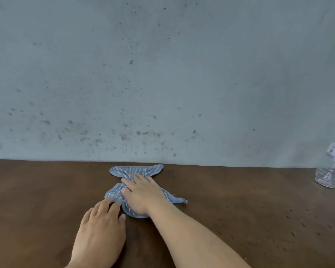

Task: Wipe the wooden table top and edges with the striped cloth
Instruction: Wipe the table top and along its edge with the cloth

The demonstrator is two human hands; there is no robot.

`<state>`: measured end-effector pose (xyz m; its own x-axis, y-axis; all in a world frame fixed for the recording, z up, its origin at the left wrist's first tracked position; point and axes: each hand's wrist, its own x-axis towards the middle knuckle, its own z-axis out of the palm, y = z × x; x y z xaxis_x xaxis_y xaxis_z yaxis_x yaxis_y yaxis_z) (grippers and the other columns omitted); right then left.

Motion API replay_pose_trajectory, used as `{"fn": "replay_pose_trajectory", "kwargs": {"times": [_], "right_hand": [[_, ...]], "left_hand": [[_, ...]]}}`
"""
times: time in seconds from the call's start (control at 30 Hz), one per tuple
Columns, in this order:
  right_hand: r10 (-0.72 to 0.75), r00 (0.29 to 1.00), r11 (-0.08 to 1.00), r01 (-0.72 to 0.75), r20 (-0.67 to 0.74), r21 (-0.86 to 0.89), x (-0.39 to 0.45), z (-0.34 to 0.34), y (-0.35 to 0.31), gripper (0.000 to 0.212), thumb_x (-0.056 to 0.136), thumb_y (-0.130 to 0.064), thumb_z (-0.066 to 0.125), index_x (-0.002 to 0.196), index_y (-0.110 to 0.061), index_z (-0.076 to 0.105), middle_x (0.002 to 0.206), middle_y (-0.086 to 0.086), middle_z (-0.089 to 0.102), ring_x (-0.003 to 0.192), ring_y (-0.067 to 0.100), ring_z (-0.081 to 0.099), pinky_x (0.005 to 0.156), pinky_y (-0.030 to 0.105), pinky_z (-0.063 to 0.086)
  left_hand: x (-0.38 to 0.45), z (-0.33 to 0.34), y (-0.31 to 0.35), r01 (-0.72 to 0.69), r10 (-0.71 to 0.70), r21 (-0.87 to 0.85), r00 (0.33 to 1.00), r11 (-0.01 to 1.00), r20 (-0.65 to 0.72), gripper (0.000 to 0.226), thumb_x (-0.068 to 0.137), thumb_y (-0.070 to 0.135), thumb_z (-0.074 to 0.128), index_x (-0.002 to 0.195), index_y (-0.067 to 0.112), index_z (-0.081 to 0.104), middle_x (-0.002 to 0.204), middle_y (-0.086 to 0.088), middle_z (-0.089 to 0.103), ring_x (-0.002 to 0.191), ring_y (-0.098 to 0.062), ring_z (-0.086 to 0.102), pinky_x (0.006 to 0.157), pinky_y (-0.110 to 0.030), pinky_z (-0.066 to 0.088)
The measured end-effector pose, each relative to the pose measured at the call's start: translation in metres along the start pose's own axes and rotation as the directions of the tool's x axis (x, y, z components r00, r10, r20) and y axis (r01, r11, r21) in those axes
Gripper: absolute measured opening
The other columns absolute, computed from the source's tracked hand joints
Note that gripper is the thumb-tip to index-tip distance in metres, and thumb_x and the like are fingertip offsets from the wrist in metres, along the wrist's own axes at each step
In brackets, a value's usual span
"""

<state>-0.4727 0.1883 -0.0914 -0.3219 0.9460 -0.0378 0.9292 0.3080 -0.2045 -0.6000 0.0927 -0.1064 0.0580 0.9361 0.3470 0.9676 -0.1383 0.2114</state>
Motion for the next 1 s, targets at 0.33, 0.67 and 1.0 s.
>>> {"fn": "replay_pose_trajectory", "kwargs": {"times": [0.33, 0.67, 1.0], "right_hand": [[0.226, 0.972, 0.962, -0.233, -0.060, -0.142, -0.052, -0.033, 0.215, 0.051, 0.105, -0.035, 0.016, 0.154, -0.026, 0.023, 0.165, -0.006, 0.007, 0.151, 0.019, 0.005, 0.120, 0.044, 0.009], [0.839, 0.517, 0.534, -0.843, -0.169, 0.068, -0.127, -0.052, 0.302, 0.060, 0.100, -0.041, 0.013, 0.157, -0.024, 0.015, 0.164, 0.006, 0.010, 0.150, 0.026, 0.007, 0.119, 0.050, 0.005], [0.160, 0.985, 0.986, -0.162, -0.062, -0.032, -0.037, -0.011, 0.092, 0.057, 0.102, -0.043, 0.014, 0.157, -0.027, 0.012, 0.165, 0.004, 0.001, 0.151, 0.021, -0.003, 0.121, 0.047, -0.005]], "left_hand": [[0.025, 0.029, 0.098, 0.103, -0.098, -0.070, 0.993, 0.992, 0.063, 0.051, 0.100, 0.043, 0.025, 0.148, 0.026, 0.030, 0.156, 0.008, 0.021, 0.145, -0.010, 0.013, 0.119, -0.031, 0.010], [0.024, 0.029, 0.100, 0.131, -0.124, -0.065, 0.987, 0.989, 0.102, 0.051, 0.100, 0.042, 0.023, 0.148, 0.026, 0.030, 0.156, 0.007, 0.021, 0.145, -0.011, 0.013, 0.120, -0.032, 0.010], [0.025, 0.027, 0.098, 0.134, -0.125, -0.077, 0.986, 0.988, 0.110, 0.051, 0.100, 0.042, 0.026, 0.148, 0.026, 0.030, 0.156, 0.006, 0.023, 0.145, -0.011, 0.015, 0.120, -0.033, 0.011]]}}
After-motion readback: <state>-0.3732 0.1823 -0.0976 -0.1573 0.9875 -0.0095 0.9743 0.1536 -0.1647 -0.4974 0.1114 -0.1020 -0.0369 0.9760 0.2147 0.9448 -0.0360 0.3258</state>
